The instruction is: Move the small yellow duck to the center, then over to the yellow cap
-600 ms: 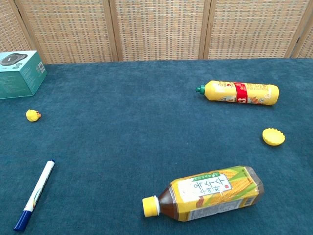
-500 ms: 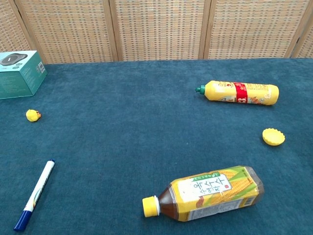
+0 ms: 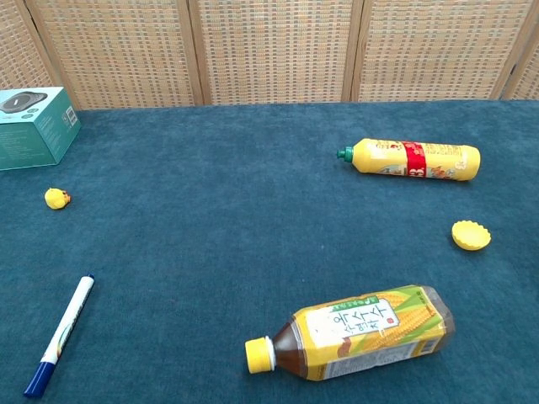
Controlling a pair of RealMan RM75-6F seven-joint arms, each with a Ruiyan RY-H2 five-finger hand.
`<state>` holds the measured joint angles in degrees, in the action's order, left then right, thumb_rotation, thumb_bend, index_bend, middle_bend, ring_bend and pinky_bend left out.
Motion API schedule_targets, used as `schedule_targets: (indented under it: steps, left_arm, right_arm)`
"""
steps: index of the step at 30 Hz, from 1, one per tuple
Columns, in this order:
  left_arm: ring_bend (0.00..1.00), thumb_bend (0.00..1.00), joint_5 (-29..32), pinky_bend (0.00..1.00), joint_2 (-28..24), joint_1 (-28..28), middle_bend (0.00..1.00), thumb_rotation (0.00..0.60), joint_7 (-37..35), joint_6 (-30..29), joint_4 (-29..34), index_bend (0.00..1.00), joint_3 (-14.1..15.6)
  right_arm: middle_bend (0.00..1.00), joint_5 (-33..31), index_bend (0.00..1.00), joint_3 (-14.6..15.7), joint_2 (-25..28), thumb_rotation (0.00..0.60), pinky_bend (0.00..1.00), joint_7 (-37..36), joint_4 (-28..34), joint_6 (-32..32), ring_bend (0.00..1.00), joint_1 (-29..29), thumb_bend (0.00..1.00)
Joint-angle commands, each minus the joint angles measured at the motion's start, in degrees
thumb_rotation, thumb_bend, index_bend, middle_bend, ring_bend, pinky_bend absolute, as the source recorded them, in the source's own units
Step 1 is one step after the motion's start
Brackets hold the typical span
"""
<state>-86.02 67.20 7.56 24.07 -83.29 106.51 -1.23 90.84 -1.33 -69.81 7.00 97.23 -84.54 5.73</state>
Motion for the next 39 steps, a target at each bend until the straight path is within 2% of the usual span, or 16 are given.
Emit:
schedule_targets:
  steps: [1, 13, 19, 26, 32, 39]
  left_arm:
    - [0.0, 0.24, 0.2, 0.0, 0.0, 0.0, 0.0, 0.6, -0.1, 0.0, -0.1, 0.0, -0.1]
    - [0.0, 0.24, 0.0, 0.0, 0.1, 0.1, 0.0, 0.6, 0.3, -0.3, 0.1, 0.0, -0.2]
    - [0.0, 0.24, 1.7, 0.0, -0.2, 1.4, 0.0, 0.6, -2.0, 0.9, -1.4, 0.0, -2.2]
    - [0.0, 0.24, 8.1, 0.0, -1.8, 7.1, 0.0, 0.6, -5.7, 8.9, -6.4, 0.01, -7.2]
    - [0.0, 0.24, 12.8, 0.0, -1.3, 12.2, 0.0, 0.6, -8.5, 16.7, -13.5, 0.18, -10.0]
    - [0.0, 0.24, 17.5, 0.0, 0.0, 16.7, 0.0, 0.6, -9.6, 24.1, -20.5, 0.26, -11.5]
  right_arm:
    - [0.0, -0.2, 0.01, -0.1, -0.2, 0.6, 0.0, 0.5, -0.1, 0.2, 0.0, 0.1, 0.08]
    - [0.0, -0.3, 0.01, -0.1, -0.1, 0.6, 0.0, 0.2, -0.1, 0.2, 0.0, 0.1, 0.08]
    - [0.0, -0.6, 0.01, 0.0, -0.2, 0.6, 0.0, 0.4, -0.2, 0.7, 0.0, 0.2, 0.08]
    - [0.0, -0.5, 0.02, 0.1, -0.5, 0.6, 0.0, 1.1, -0.1, 0.9, 0.0, 0.2, 0.08]
    - [0.0, -0.9, 0.02, 0.0, -0.7, 0.6, 0.0, 1.2, -0.3, 1.0, 0.0, 0.3, 0.08]
    - [0.0, -1.3, 0.03, -0.1, -1.1, 0.6, 0.0, 1.9, -0.5, 1.6, 0.0, 0.5, 0.08]
